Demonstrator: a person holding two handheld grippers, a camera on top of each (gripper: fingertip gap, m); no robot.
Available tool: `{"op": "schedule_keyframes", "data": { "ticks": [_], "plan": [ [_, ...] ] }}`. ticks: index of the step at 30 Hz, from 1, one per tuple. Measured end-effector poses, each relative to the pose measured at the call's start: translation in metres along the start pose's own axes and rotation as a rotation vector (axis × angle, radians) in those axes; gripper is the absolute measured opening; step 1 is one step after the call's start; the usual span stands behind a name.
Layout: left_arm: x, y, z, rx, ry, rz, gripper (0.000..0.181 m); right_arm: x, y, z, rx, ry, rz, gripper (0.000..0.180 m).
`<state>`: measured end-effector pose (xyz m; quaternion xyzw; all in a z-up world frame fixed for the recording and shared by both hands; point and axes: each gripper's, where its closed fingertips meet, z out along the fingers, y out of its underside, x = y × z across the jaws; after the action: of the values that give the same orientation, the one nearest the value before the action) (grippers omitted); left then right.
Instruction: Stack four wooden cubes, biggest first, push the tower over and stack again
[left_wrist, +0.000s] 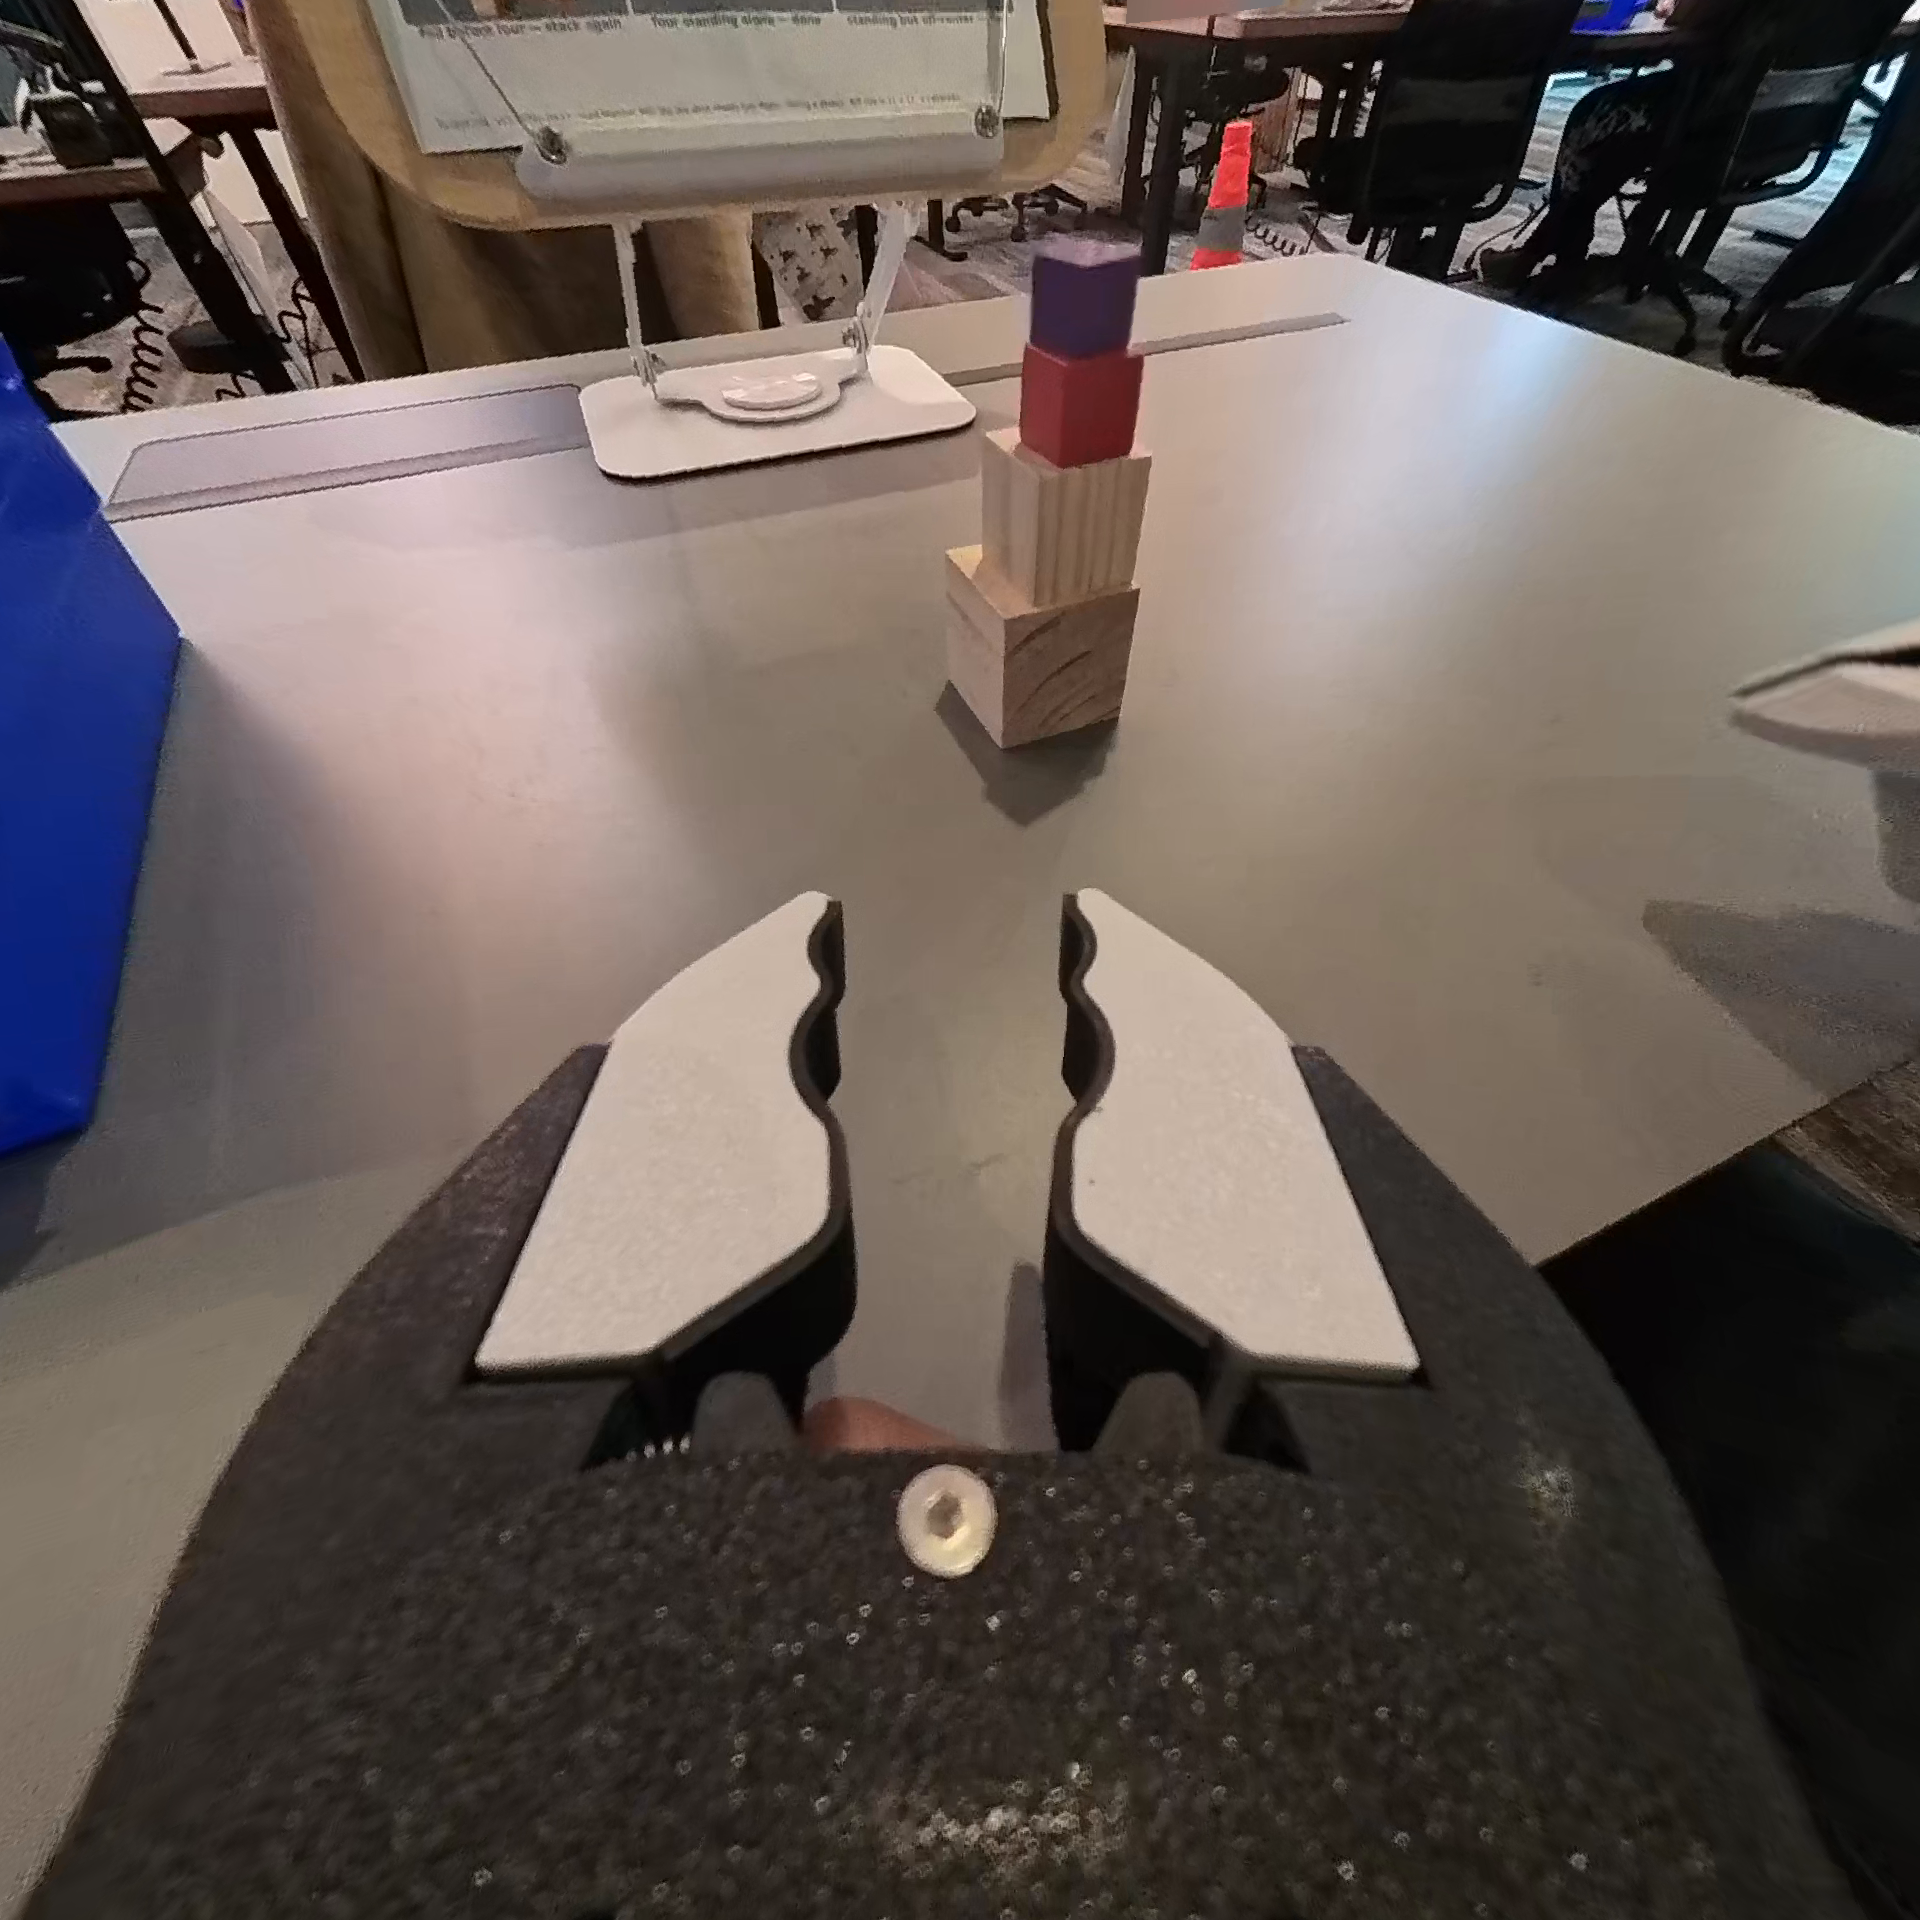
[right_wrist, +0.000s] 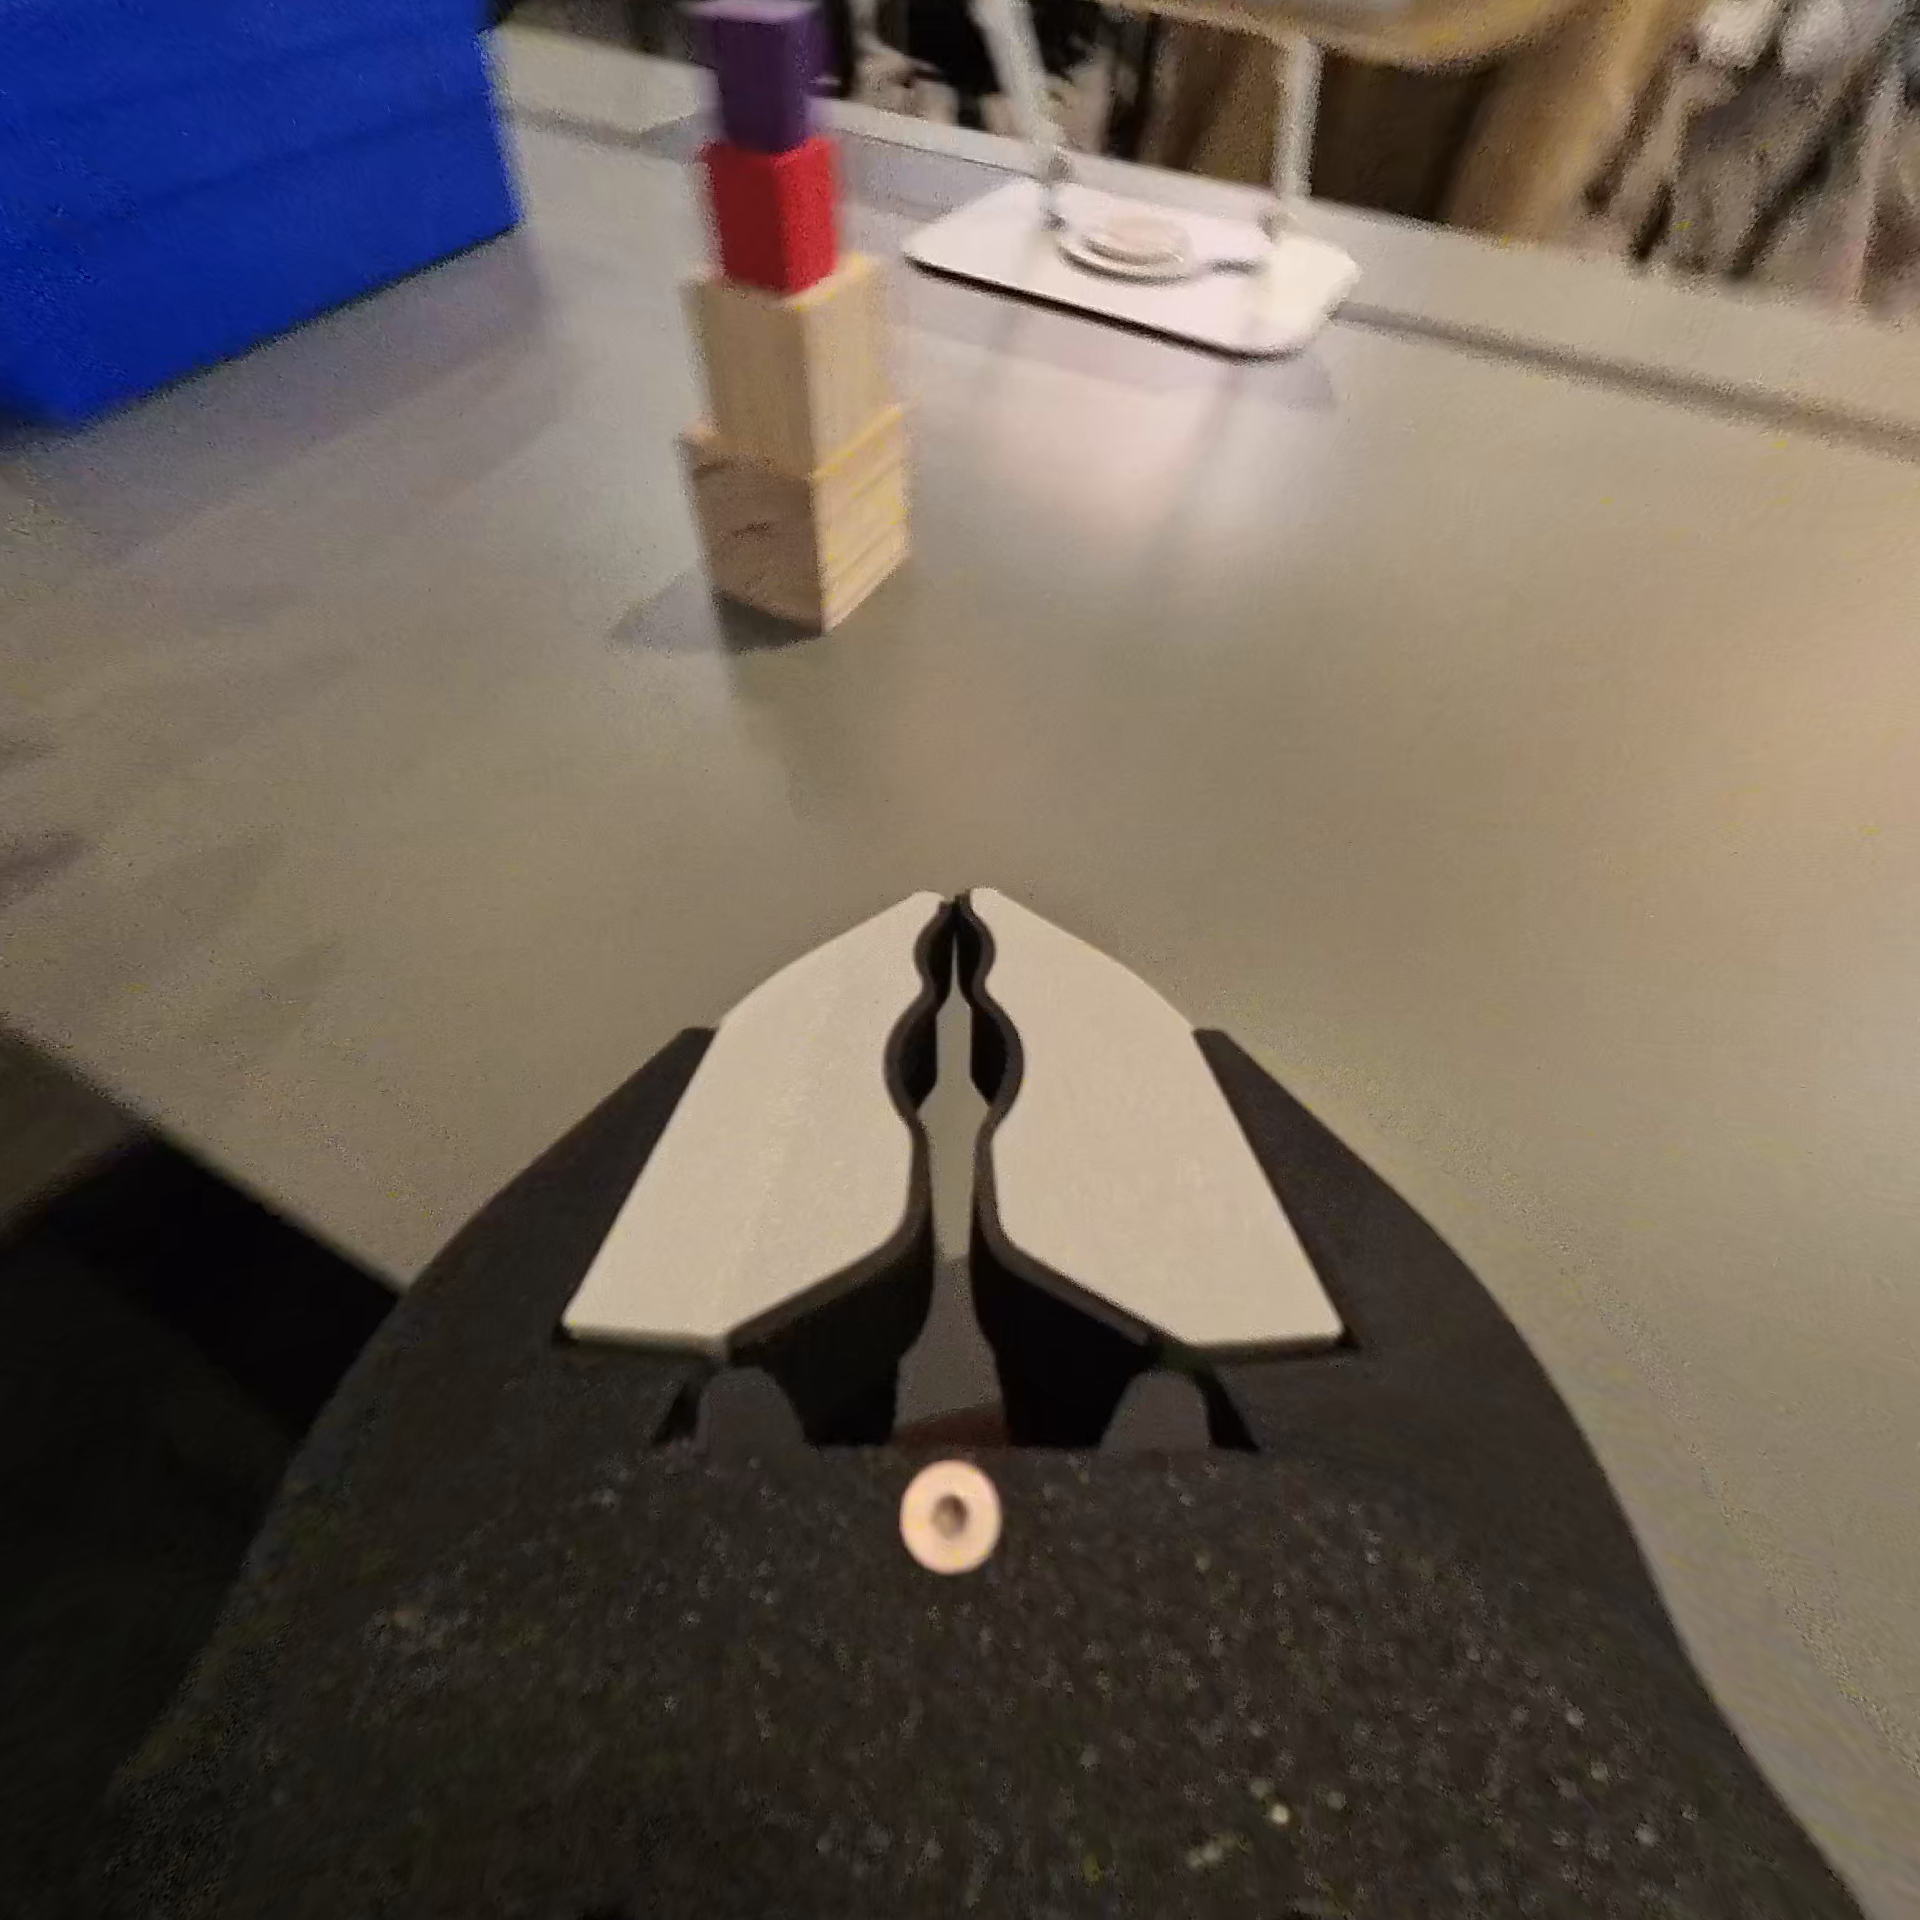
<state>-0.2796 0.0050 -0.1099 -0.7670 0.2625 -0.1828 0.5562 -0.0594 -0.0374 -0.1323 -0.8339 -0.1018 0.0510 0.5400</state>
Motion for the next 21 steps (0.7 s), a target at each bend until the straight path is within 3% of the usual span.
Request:
{"op": "schedule_keyframes", "data": {
  "ticks": [2, 5, 8, 9, 10, 11, 12, 14, 15, 21],
  "plan": [
    [-0.002, 0.001, -0.004, 0.002, -0.002, -0.008, 0.039, 0.015, -0.008, 0.017, -0.047, 0.082, 0.206, 0.000],
    [-0.007, 0.004, -0.011, 0.000, -0.008, -0.022, 0.039, 0.047, -0.020, 0.050, -0.122, 0.309, 0.195, 0.000],
    [-0.010, -0.002, -0.026, 0.025, -0.015, -0.031, 0.038, 0.051, -0.011, 0.109, -0.286, 0.387, 0.234, 0.000],
    [-0.013, -0.004, -0.031, 0.039, -0.030, -0.015, 0.038, 0.026, -0.009, 0.137, -0.339, 0.298, 0.324, 0.000],
    [-0.016, -0.005, -0.036, 0.052, -0.054, 0.009, 0.038, -0.021, -0.020, 0.166, -0.353, 0.103, 0.420, 0.000],
    [-0.020, -0.006, -0.040, 0.062, -0.079, 0.032, 0.037, -0.069, -0.037, 0.185, -0.352, -0.083, 0.454, 0.000],
    [-0.025, -0.006, -0.044, 0.068, -0.105, 0.046, 0.035, -0.097, -0.046, 0.193, -0.355, -0.146, 0.403, 0.000],
    [-0.035, -0.006, -0.050, 0.070, -0.134, 0.039, 0.034, -0.083, -0.057, 0.186, -0.289, 0.067, 0.291, 0.000],
    [-0.038, -0.005, -0.052, 0.065, -0.135, 0.029, 0.035, -0.077, -0.058, 0.175, -0.260, 0.096, 0.283, 0.000],
    [-0.050, 0.015, -0.049, 0.011, -0.134, -0.026, 0.035, -0.082, -0.056, 0.080, -0.111, -0.130, 0.181, 0.001]
  ]
}}
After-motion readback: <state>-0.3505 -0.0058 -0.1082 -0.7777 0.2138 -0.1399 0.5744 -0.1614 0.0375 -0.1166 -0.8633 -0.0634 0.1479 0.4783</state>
